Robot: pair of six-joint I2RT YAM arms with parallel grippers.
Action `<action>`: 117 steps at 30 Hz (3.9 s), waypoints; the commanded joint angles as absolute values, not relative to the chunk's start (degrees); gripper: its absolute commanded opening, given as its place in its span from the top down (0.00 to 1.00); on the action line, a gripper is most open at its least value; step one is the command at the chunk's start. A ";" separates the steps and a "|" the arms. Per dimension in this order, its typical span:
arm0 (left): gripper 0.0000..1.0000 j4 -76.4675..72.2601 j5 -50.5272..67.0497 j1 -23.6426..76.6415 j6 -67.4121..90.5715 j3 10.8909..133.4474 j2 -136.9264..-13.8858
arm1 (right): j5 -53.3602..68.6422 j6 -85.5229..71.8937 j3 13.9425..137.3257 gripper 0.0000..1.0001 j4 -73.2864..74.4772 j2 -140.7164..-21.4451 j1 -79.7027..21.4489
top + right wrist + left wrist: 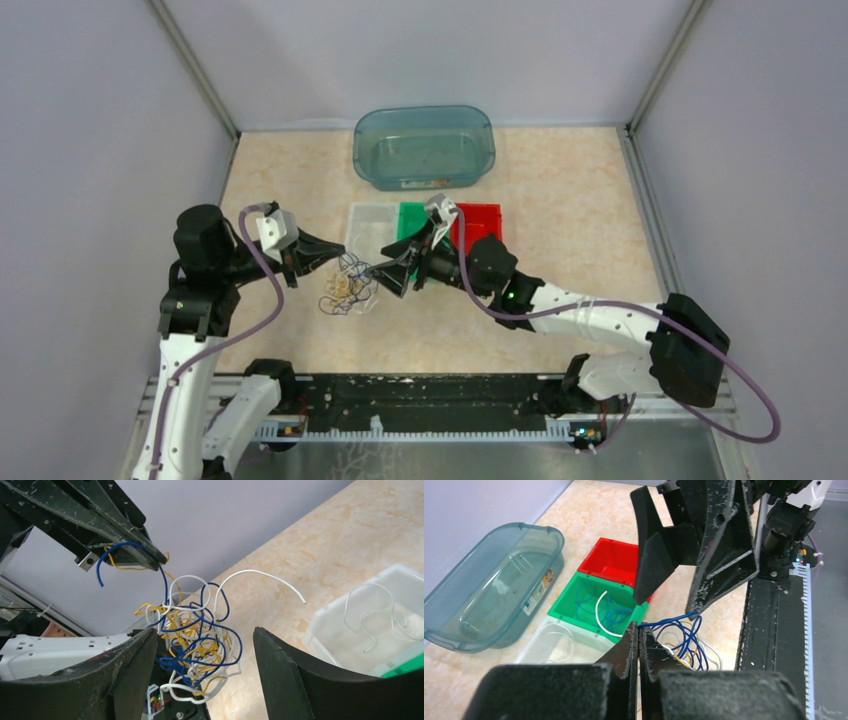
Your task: Untangle the cables
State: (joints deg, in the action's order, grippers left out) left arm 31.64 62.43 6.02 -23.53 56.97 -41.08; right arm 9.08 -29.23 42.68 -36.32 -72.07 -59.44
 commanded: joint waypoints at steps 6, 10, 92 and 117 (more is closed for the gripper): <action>1.00 26.38 61.50 6.24 -18.99 57.52 -40.52 | 11.93 -26.30 39.31 0.25 -48.70 -70.13 -60.36; 1.00 25.57 62.18 6.24 -15.33 58.06 -40.58 | 9.33 -19.50 43.16 0.24 -49.96 -73.83 -63.39; 0.94 20.46 63.32 6.24 -5.55 62.58 -39.02 | 16.20 -20.70 53.62 0.92 -38.16 -78.43 -62.80; 0.46 34.45 66.16 6.25 -20.32 57.80 -38.46 | 13.52 -21.30 47.03 1.00 -37.51 -67.32 -61.43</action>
State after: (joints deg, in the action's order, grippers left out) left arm 31.75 63.18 6.02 -17.63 59.42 -39.09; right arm 12.12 -21.12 43.55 -34.24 -68.84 -61.95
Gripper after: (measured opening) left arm 0.538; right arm 0.011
